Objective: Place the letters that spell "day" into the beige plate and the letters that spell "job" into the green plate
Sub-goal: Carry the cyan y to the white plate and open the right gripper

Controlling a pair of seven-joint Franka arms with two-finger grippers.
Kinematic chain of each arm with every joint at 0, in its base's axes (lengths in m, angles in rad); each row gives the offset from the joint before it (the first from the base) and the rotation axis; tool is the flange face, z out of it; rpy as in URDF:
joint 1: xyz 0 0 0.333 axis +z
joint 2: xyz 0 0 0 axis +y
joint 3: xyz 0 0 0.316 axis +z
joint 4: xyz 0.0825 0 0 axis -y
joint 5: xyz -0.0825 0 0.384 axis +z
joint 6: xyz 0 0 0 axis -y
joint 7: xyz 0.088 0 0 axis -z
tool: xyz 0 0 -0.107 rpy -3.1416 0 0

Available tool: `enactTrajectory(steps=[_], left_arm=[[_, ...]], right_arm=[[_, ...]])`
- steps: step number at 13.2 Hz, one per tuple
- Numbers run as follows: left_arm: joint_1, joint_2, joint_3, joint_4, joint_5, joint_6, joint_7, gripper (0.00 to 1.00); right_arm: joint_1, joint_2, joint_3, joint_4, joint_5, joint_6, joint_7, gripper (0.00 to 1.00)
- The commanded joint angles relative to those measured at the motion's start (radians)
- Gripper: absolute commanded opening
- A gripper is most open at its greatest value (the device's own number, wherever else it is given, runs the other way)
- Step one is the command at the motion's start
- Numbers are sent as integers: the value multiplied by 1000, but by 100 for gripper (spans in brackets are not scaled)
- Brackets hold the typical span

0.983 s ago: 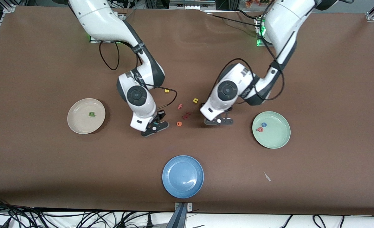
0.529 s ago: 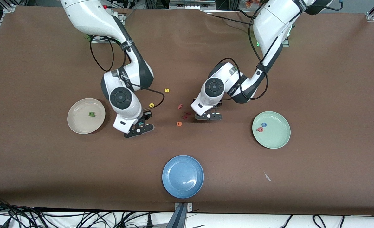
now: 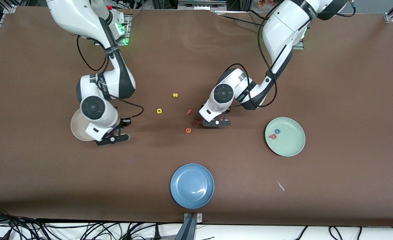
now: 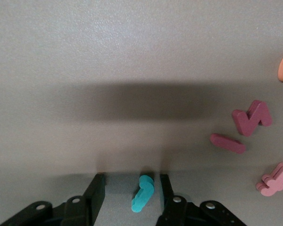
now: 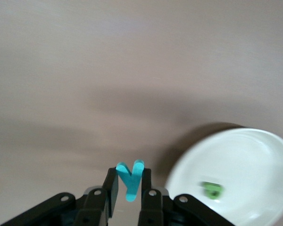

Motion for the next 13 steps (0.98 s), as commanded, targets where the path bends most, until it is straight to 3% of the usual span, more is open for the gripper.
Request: enactTrajectory(steps=[1, 6, 7, 8, 9, 10, 11, 12, 13], left_arm=[[-9, -11, 8, -15, -22, 16, -1, 53], [-27, -17, 8, -52, -20, 16, 0, 53], [-27, -18, 8, -52, -19, 16, 3, 49], [-27, -18, 8, -52, -19, 16, 3, 24], [-26, -21, 8, -50, -19, 13, 0, 7], [-23, -24, 8, -50, -19, 8, 0, 0], [-21, -27, 8, -47, -19, 5, -6, 0], [-18, -37, 8, -46, -19, 4, -4, 0], [-12, -40, 8, -43, -19, 2, 3, 0]], right_arm=[[-42, -40, -55, -71, 37, 4, -143, 0], [-154, -62, -57, -180, 80, 102, -333, 0], [-163, -57, -57, -204, 80, 140, -347, 0], [-163, -57, -57, -231, 82, 181, -362, 0], [-163, -59, -55, -247, 80, 199, -379, 0], [-163, -63, -54, -243, 80, 191, -381, 31], [-163, -68, -50, -235, 82, 179, -378, 91], [-163, -83, -49, -229, 89, 147, -378, 100], [-163, -100, -47, -228, 139, 112, -373, 100]])
